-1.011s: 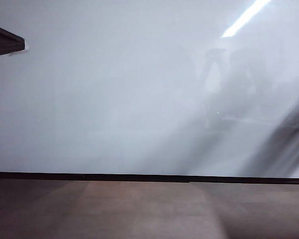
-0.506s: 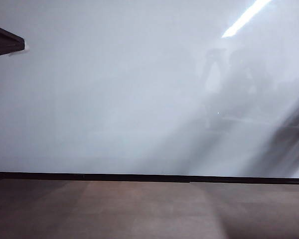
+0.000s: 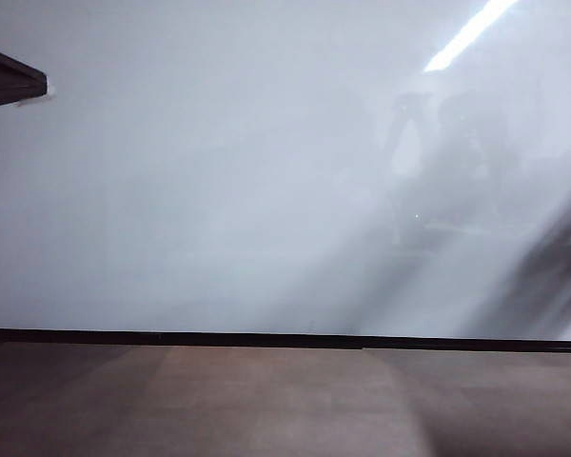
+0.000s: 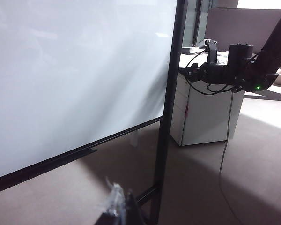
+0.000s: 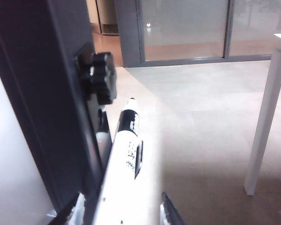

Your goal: Reach to the right to find the marker pen, pick it up, and write the number 17 on the whiteboard.

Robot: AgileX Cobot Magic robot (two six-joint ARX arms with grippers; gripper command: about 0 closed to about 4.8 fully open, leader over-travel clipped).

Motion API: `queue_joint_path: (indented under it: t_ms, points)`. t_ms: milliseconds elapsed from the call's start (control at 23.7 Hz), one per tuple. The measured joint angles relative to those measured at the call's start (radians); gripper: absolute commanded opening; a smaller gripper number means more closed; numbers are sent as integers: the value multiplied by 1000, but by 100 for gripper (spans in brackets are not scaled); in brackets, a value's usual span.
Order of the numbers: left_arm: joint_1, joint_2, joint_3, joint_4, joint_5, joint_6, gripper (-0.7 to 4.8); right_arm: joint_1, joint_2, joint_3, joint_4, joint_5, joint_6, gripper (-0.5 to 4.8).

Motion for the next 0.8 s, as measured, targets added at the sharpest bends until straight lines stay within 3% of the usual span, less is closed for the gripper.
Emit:
queue_joint_path:
  t_ms: [126,169,253,506,632,801]
  points:
    - [0,0,0,0,0,0,-5,0,0,0,0,0,0,139]
    - [0,0,0,0,0,0,-5,0,0,0,0,0,0,58]
    - [0,0,0,0,0,0,-5,2,0,0,-1,0,-4,3]
    - [0,0,0,0,0,0,-5,4,0,1,3,29,-2,-4]
    - [0,0,0,0,0,0,-5,-21,-16,-1,110,132,95,-4]
    - [0,0,0,0,0,0,-5,-39,-222,0,74,226,170,-4]
